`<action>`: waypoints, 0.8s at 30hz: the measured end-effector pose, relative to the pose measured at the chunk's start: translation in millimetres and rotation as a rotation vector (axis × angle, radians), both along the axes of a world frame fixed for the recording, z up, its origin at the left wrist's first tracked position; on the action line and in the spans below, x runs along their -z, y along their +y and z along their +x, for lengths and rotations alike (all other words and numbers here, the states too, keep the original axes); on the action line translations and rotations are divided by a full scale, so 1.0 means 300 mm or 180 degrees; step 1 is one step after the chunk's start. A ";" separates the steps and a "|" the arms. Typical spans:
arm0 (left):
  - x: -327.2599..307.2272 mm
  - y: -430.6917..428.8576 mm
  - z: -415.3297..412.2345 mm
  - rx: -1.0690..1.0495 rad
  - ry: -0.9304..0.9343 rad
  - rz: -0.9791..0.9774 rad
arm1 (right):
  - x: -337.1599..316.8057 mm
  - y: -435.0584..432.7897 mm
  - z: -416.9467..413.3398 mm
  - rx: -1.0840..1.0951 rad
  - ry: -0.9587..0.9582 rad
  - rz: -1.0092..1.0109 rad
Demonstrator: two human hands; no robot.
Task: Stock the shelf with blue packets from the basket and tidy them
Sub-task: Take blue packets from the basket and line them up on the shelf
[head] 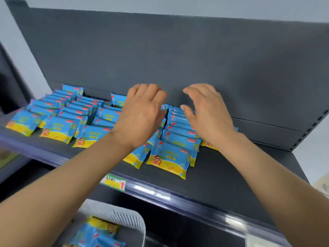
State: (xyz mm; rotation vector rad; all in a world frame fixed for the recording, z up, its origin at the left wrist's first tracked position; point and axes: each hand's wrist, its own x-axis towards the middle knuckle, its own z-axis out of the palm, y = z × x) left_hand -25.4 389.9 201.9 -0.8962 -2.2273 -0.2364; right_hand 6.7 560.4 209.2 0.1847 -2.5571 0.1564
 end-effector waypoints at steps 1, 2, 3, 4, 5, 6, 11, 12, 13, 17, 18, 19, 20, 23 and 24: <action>-0.017 -0.055 0.025 -0.0028 0.0041 0.0036 | -0.017 -0.057 0.015 -0.0066 0.0082 0.0022; -0.032 -0.110 0.052 -0.0055 0.0088 0.0072 | -0.034 -0.115 0.031 -0.0133 0.0175 0.0040; -0.044 -0.167 0.078 -0.0075 0.0142 0.0112 | -0.049 -0.172 0.049 -0.0187 0.0271 0.0044; -0.054 -0.223 0.104 -0.0086 0.0193 0.0164 | -0.060 -0.229 0.067 -0.0237 0.0373 0.0024; -0.059 -0.280 0.129 -0.0102 0.0249 0.0225 | -0.066 -0.286 0.085 -0.0294 0.0470 -0.0012; -0.061 -0.337 0.153 -0.0140 0.0303 0.0277 | -0.065 -0.342 0.099 -0.0375 0.0548 -0.0048; 0.059 -0.622 0.248 -0.0270 -0.0154 0.0222 | 0.076 -0.625 0.147 -0.0766 0.0202 -0.0172; 0.105 -0.666 0.252 -0.0247 -0.0415 0.0188 | 0.123 -0.663 0.152 -0.0794 0.0002 -0.0161; 0.157 -0.704 0.256 -0.0225 -0.0692 0.0145 | 0.175 -0.693 0.156 -0.0805 -0.0203 -0.0120; 0.413 -0.883 0.287 -0.0521 -0.1922 -0.0236 | 0.436 -0.837 0.181 -0.0884 -0.1196 0.0003; 0.476 -0.917 0.294 -0.0610 -0.2171 -0.0340 | 0.500 -0.860 0.184 -0.0878 -0.1438 0.0045; 0.535 -0.947 0.302 -0.0670 -0.2384 -0.0442 | 0.565 -0.877 0.186 -0.0867 -0.1671 0.0077; 0.587 -0.973 0.310 -0.0716 -0.2547 -0.0527 | 0.629 -0.891 0.188 -0.0844 -0.1912 0.0080; 0.709 -1.031 0.326 -0.0800 -0.2818 -0.0682 | 0.806 -0.909 0.193 -0.0723 -0.2520 0.0055; 0.742 -1.043 0.329 -0.0802 -0.2886 -0.0727 | 0.859 -0.911 0.196 -0.0649 -0.2702 0.0046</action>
